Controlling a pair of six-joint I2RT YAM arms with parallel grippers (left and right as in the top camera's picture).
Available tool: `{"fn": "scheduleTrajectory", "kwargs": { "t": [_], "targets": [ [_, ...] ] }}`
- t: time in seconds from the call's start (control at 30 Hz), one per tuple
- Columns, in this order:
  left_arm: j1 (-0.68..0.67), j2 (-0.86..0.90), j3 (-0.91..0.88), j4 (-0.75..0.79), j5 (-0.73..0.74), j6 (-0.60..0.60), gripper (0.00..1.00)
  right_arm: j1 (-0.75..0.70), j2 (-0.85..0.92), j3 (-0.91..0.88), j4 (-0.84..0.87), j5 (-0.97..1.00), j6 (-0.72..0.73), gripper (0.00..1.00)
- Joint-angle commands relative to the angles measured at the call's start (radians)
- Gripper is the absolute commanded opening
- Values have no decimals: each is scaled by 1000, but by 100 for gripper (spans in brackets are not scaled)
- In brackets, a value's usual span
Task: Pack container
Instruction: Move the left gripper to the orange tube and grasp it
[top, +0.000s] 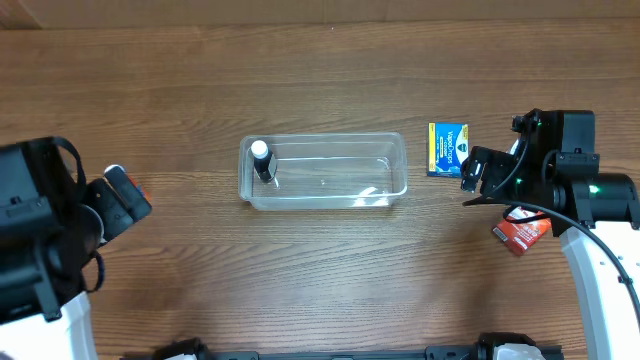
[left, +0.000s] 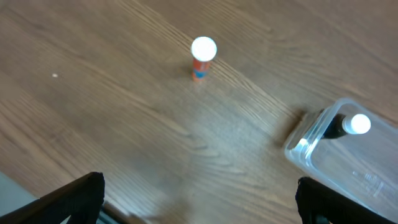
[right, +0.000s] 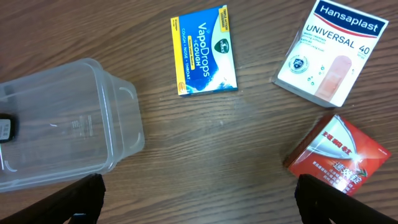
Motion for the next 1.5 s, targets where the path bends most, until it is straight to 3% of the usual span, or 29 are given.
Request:
{"fn": "scheduleTrajectory", "kwargs": {
  "t": [0.0, 0.23, 0.43, 0.73, 0.87, 1.03, 1.17, 1.47],
  "targets": [
    [10, 75, -111, 79, 61, 39, 100, -2, -11, 23, 6, -2, 2, 100],
    [93, 372, -117, 228, 56, 108, 100, -2, -11, 22, 6, -2, 2, 100],
    [208, 500, -117, 309, 134, 168, 100, -2, -9, 22, 6, -2, 2, 100],
    [199, 626, -117, 415, 191, 225, 96, -1, 39, 22, 6, -13, 1, 100],
    [198, 626, -117, 446, 192, 224, 83, -1, 39, 22, 6, -13, 1, 100],
    [156, 626, -117, 461, 191, 224, 56, -1, 39, 22, 6, -13, 1, 100],
    [123, 626, -117, 465, 190, 224, 50, -1, 39, 22, 6, -13, 1, 100],
    [114, 626, -117, 439, 138, 225, 51, -1, 39, 22, 6, -13, 1, 100]
  ]
}}
